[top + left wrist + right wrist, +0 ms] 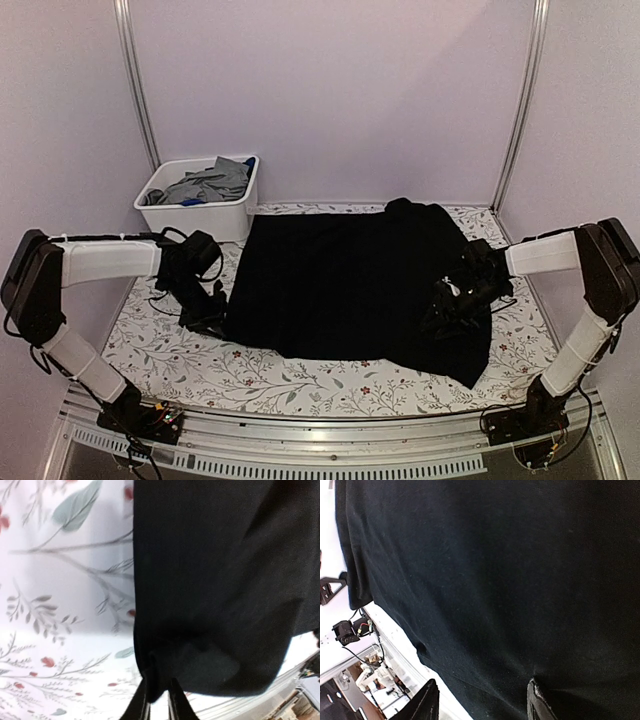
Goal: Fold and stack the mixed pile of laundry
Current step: Smooth out the flattened T-shirt at the center of the board, then move the flattened T-shirt to the center of the board.
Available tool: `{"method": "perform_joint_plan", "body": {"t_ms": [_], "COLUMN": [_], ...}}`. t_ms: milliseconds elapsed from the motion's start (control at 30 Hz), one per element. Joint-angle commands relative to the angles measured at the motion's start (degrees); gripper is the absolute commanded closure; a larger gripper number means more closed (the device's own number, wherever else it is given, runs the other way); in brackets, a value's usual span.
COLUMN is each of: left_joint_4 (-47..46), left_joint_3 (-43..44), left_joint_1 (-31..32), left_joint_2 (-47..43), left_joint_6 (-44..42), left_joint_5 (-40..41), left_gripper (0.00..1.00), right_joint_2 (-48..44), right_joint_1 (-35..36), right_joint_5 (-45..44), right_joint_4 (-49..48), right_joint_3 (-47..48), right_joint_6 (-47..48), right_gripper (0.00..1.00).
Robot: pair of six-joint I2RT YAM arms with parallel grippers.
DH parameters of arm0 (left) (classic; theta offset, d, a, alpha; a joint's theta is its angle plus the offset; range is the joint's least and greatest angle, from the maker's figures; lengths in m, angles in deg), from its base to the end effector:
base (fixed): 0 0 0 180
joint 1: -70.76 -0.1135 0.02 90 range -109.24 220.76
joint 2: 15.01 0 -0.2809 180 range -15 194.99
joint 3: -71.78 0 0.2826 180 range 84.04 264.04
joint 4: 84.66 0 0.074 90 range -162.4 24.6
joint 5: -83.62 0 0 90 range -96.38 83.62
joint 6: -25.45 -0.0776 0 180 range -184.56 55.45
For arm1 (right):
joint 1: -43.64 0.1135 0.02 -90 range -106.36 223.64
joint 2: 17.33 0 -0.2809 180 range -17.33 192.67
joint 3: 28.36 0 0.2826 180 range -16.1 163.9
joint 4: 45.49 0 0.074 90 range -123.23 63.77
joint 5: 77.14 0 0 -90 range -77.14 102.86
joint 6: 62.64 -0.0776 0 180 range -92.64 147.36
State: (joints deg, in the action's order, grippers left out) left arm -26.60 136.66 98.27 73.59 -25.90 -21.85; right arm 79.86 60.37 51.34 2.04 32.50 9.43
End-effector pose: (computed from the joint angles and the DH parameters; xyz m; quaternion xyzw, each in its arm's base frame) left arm 0.2504 -0.1538 0.1334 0.0863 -0.9846 0.1512 0.0138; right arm 0.2708 0.1318 0.0908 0.0078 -0.9429 -0.3292 0.0497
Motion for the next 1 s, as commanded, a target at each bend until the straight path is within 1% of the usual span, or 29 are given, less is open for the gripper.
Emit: {"method": "perform_joint_plan", "body": {"t_ms": [0,33,100,167,267,333,367,400,467,533,667,800,967], "left_joint_4": [5.2,5.1,5.2,4.7,0.4,-2.7,-4.6,-5.2,-7.4,-8.4,-11.1,-10.7,-9.5], "left_joint_3": [-7.1,-8.1,-8.4,-6.0,-0.6,2.1,3.0,4.1,6.3,8.8,10.7,8.7,1.5], "left_joint_1": [-0.6,-1.6,-3.4,-4.0,-2.8,-1.9,-1.8,-1.9,-1.8,-1.2,0.5,1.5,2.6], "left_joint_2": [-4.9,-6.0,-8.0,-9.3,-9.9,-9.2,-8.3,-6.5,-2.1,2.6,9.1,12.7,10.3], "left_joint_6": [7.7,8.8,10.4,9.5,3.6,-1.4,-3.7,-4.8,-7.4,-9.0,-10.2,-9.4,-7.3], "left_joint_5": [4.8,5.8,8.0,9.6,9.7,9.1,8.9,9.1,6.1,5.0,3.9,4.6,5.2], "left_gripper": [0.81,0.8,0.73,0.6,0.46,0.34,0.31,0.31,0.31,0.31,0.32,0.39,0.44], "right_joint_2": [-1.5,-2.3,-4.4,-6.3,-7.9,-7.8,-7.2,-6.5,-3.8,-1.1,3.1,5.5,3.6], "right_joint_1": [0.5,0.5,0.4,0.5,0.4,0.1,-0.1,-0.3,-0.5,-0.5,-0.5,-0.5,-0.5], "right_joint_5": [-6.2,-6.1,-4.9,-3.1,-4.2,-5.9,-5.8,-5.9,-5.7,-6.4,-8.2,-7.7,-5.8], "right_joint_4": [10.3,10.9,12.3,13.3,15.1,14.9,14.3,13.6,12.1,11.2,8.9,6.9,5.8], "right_joint_3": [-5.9,-6.3,-6.7,-5.7,-0.6,3.1,4.5,5.7,8.1,10.5,10.2,5.9,-0.5], "right_joint_6": [-2.2,-2.5,-2.8,-2.8,-1.1,0.2,0.7,0.9,0.8,1.1,2.2,1.9,-0.6], "right_gripper": [0.39,0.38,0.38,0.38,0.38,0.36,0.36,0.37,0.37,0.37,0.37,0.37,0.37]}}
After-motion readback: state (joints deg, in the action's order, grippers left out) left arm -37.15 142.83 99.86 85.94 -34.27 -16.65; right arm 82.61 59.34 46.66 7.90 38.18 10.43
